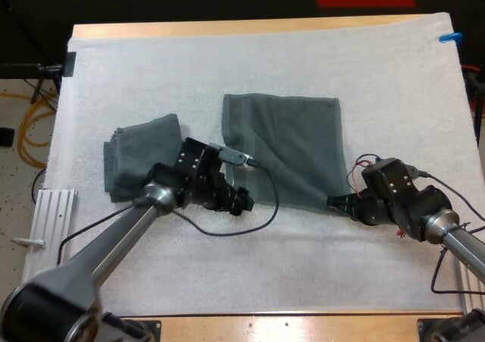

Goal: Pick towel from pile fold and stack

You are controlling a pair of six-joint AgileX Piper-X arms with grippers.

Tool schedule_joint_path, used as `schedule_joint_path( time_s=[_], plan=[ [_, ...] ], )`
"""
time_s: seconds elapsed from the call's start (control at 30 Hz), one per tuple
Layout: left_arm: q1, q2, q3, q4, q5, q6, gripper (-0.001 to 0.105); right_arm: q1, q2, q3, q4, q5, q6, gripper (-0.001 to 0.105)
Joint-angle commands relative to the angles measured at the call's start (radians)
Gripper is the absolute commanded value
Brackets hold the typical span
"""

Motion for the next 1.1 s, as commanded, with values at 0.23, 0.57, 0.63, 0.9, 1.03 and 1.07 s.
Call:
schedule_joint_path(
  time_s=[0.23,0.57,0.63,0.9,1.03,1.07],
  plan=[
    [-0.002,0.165,-0.092,-0.049,-0.039,-0.02,0.069,-0.001,-0.008,0.001,0.011,0.005,-0.012,0.0],
    [-0.004,0.231,-0.117,0.034,-0.039,-0.015,0.012,-0.001,-0.008,0.001,0.01,0.005,-0.012,0.0],
    [-0.004,0.224,-0.117,0.035,-0.039,-0.008,0.0,-0.001,-0.008,0.001,0.01,0.005,-0.012,0.0],
    [-0.004,0.076,-0.117,0.158,-0.039,0.092,0.0,-0.001,-0.065,0.001,0.013,0.005,-0.063,0.0],
    [-0.004,-0.033,-0.114,0.246,-0.015,0.099,0.0,0.001,-0.136,0.001,0.051,0.005,-0.063,0.0],
    [-0.004,-0.065,-0.11,0.271,0.007,0.101,0.0,0.001,-0.159,0.001,0.072,0.003,-0.063,0.0]
  ],
)
